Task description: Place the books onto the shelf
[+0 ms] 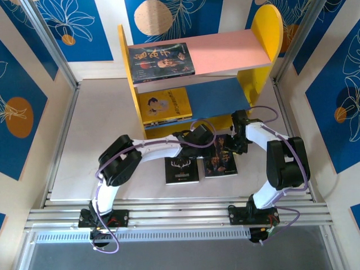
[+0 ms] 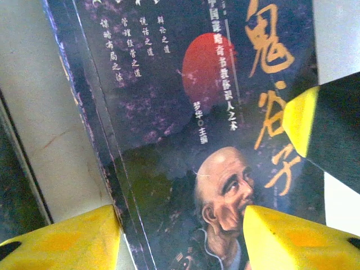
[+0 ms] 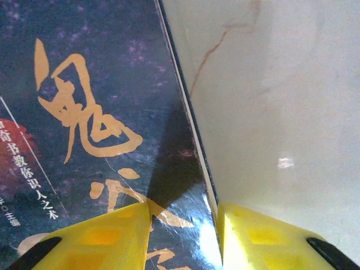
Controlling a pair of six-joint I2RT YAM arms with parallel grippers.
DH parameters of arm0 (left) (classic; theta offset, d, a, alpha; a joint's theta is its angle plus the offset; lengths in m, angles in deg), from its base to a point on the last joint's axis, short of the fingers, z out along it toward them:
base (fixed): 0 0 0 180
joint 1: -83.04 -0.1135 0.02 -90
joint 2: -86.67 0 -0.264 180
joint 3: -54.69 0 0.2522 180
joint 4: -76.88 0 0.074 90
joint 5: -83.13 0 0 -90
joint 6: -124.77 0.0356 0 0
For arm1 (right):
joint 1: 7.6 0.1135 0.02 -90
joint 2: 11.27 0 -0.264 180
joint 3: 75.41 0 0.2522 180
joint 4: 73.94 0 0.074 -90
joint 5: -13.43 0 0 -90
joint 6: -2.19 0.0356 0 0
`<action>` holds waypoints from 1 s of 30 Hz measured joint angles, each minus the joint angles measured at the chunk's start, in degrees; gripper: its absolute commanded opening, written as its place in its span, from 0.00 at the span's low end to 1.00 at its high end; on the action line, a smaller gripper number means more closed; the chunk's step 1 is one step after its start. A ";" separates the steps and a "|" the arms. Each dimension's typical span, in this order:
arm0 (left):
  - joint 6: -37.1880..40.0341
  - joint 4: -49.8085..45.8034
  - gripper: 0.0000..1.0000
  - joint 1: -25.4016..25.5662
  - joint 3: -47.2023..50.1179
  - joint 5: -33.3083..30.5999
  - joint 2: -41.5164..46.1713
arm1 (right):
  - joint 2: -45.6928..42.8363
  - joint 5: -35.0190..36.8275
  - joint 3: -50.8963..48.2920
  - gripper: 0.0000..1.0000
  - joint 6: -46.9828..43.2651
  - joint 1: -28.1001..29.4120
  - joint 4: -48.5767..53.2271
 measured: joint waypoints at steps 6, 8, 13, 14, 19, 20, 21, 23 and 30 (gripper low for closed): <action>-0.68 3.26 0.58 0.00 5.14 -0.02 3.98 | -1.07 0.09 -1.01 0.36 0.09 2.27 0.22; -1.05 4.07 0.58 0.02 7.13 -0.13 5.42 | -1.18 -0.13 -1.18 0.36 0.26 3.19 0.24; -1.44 4.44 0.58 0.07 10.67 -1.73 9.49 | -1.18 -2.43 -1.22 0.36 1.05 5.49 0.17; -1.46 4.52 0.58 0.07 11.13 -2.12 10.27 | -1.18 -2.75 -1.22 0.36 1.16 5.97 0.20; -1.55 5.05 0.59 0.07 13.53 -4.13 13.60 | -1.18 -4.22 -1.22 0.36 2.01 8.48 0.17; -1.57 4.63 0.59 0.09 13.75 -4.79 14.01 | -1.18 -4.68 -1.22 0.36 2.21 8.92 0.13; -1.60 4.24 0.59 0.09 13.84 -5.38 14.29 | -1.18 -5.07 -1.22 0.36 2.27 9.22 0.07; -1.62 3.50 0.59 0.17 14.38 -7.04 14.97 | -1.18 -6.01 -1.22 0.36 2.60 9.84 -0.22; -0.50 -1.95 0.62 0.66 15.65 -13.25 15.87 | -1.16 -10.64 -1.05 0.36 3.30 12.57 -2.34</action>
